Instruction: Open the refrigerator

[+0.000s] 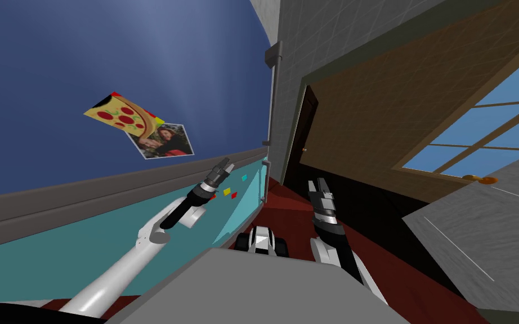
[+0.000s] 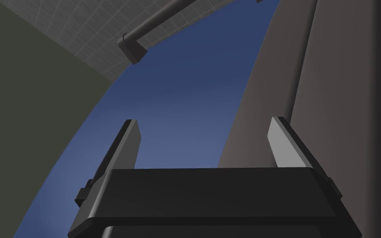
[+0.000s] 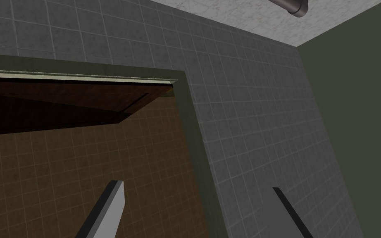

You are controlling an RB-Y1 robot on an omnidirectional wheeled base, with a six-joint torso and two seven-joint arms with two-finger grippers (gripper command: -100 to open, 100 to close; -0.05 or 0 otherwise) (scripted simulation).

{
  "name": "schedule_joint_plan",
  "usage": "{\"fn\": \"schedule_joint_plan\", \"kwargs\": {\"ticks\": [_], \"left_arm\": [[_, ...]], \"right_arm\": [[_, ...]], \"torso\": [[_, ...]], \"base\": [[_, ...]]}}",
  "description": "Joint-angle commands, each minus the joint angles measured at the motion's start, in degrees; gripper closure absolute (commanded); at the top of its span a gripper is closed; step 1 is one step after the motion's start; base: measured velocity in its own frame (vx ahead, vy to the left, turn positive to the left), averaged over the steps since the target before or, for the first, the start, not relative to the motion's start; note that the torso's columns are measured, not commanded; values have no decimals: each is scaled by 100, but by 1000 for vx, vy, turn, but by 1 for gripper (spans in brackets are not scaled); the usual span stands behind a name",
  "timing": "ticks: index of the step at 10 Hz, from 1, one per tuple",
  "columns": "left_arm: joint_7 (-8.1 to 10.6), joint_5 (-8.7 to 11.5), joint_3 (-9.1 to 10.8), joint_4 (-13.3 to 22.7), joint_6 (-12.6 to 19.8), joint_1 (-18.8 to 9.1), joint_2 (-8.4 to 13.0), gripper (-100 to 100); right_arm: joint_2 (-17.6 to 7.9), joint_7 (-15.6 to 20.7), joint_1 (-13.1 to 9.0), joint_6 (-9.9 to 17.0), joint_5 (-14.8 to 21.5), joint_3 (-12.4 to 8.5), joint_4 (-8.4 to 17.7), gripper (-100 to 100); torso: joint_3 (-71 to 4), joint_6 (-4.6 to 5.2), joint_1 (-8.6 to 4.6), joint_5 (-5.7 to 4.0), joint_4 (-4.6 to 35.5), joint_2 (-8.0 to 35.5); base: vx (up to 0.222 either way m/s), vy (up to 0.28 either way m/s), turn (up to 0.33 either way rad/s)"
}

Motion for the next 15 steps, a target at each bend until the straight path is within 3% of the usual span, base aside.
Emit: {"fn": "schedule_joint_plan", "kwargs": {"ticks": [1, 2, 5, 6, 7, 10, 11, 12, 13, 14, 15], "left_arm": [[121, 91, 19, 135, 193, -112, 363, -100], [226, 170, 33, 199, 354, -194, 579, -100], [329, 248, 48, 267, 516, -279, 933, -100], [430, 324, 65, 340, 681, -367, 1156, -100], [430, 324, 65, 340, 681, -367, 1208, -100], [622, 469, 104, 499, 1013, -547, 1692, -100], [622, 469, 104, 499, 1013, -547, 1740, -100], [714, 538, 126, 584, 1180, -639, 1973, -100], [714, 538, 126, 584, 1180, -639, 1997, -100], [803, 604, 149, 672, 1347, -732, 2213, -100], [803, 604, 149, 672, 1347, -732, 2246, -100]], "right_arm": [[0, 0, 0, 0, 0, 0, 0, 0], [0, 0, 0, 0, 0, 0, 0, 0], [0, 0, 0, 0, 0, 0, 0, 0], [0, 0, 0, 0, 0, 0, 0, 0], [0, 0, 0, 0, 0, 0, 0, 0], [0, 0, 0, 0, 0, 0, 0, 0], [0, 0, 0, 0, 0, 0, 0, 0], [0, 0, 0, 0, 0, 0, 0, 0], [0, 0, 0, 0, 0, 0, 0, 0], [0, 0, 0, 0, 0, 0, 0, 0], [0, 0, 0, 0, 0, 1, 0, 0]], "torso": [[-2, 5, 2, 1, 0, -3], [0, 1, 4, 3, -1, -2], [-19, 13, 6, -1, -1, -25], [-21, 11, 7, 1, -6, -29], [-22, 12, 1, 1, -9, -33], [-20, 8, 19, 6, -8, -30], [-25, 14, 12, 4, -8, -37], [-25, 11, 16, 3, -7, -36], [-28, 17, 13, 1, -5, -38], [-16, 6, 11, 2, -3, -24], [-11, 9, 5, -2, 4, -14]], "base": [[18, -39, -48], [29, -62, -56], [21, -48, -25], [20, -64, -65], [17, -53, -18], [16, -64, -51], [21, -65, -21], [12, -72, -55], [21, -74, -47], [21, -100, -61], [5, -75, -30]]}}
